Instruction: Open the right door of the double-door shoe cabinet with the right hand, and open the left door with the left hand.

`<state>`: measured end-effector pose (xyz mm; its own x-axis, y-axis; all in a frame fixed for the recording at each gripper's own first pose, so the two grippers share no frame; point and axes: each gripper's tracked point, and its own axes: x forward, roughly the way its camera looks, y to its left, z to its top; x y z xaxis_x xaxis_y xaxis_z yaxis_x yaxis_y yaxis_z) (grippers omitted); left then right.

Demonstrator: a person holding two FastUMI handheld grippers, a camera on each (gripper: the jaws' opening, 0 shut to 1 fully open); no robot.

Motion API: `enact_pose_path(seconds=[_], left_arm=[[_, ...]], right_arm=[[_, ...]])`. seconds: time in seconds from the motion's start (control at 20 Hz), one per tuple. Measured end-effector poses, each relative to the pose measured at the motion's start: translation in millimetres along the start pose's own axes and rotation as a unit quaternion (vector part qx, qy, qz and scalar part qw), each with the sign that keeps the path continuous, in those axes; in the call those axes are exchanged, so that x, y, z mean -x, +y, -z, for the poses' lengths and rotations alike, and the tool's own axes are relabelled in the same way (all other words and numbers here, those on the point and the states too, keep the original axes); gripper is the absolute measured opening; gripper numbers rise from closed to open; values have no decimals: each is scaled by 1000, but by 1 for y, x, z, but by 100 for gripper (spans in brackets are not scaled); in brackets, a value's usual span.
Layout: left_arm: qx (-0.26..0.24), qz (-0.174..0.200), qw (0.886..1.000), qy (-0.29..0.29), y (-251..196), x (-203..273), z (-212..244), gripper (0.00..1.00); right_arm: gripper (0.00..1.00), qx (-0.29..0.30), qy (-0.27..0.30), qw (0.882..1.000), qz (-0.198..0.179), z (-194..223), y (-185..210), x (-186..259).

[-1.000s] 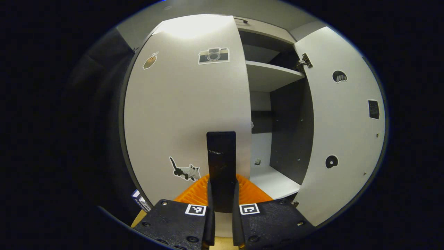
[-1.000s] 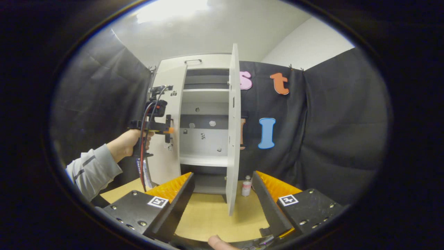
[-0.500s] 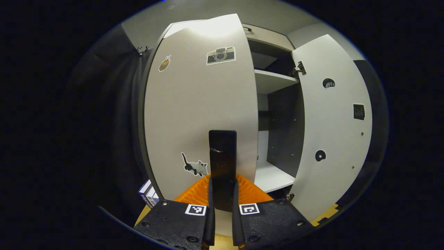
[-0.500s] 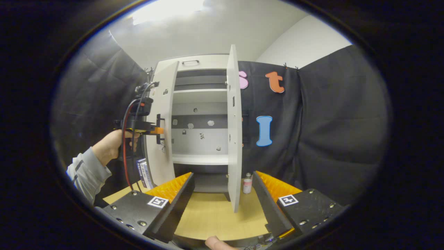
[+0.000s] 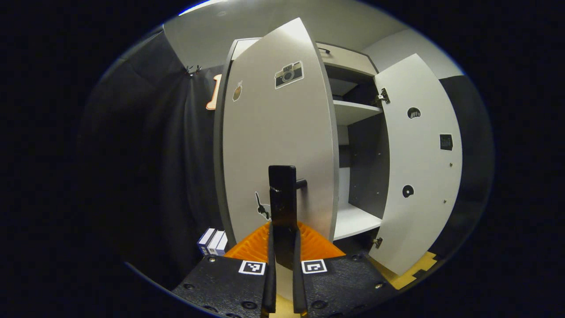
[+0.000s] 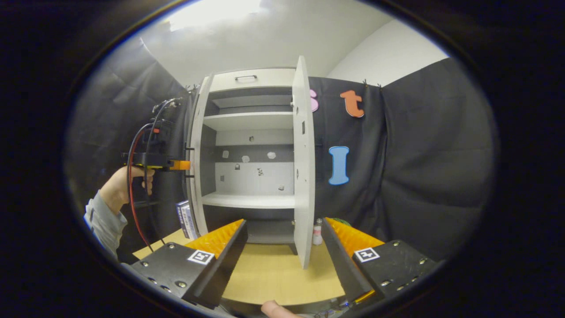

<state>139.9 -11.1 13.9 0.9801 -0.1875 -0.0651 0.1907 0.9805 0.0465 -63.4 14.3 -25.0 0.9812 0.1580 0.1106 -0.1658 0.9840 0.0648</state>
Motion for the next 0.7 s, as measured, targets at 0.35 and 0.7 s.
enact_pose_path(seconds=[0.35, 0.7], left_arm=[[-3, -31, 1000, 6, 55, 27, 2, 8], [9, -79, 997, 4, 125, 41, 2, 0]], right_arm=[[99, 5, -5, 1000, -18, 0, 27, 5], [99, -5, -7, 999, -32, 0, 46, 1]])
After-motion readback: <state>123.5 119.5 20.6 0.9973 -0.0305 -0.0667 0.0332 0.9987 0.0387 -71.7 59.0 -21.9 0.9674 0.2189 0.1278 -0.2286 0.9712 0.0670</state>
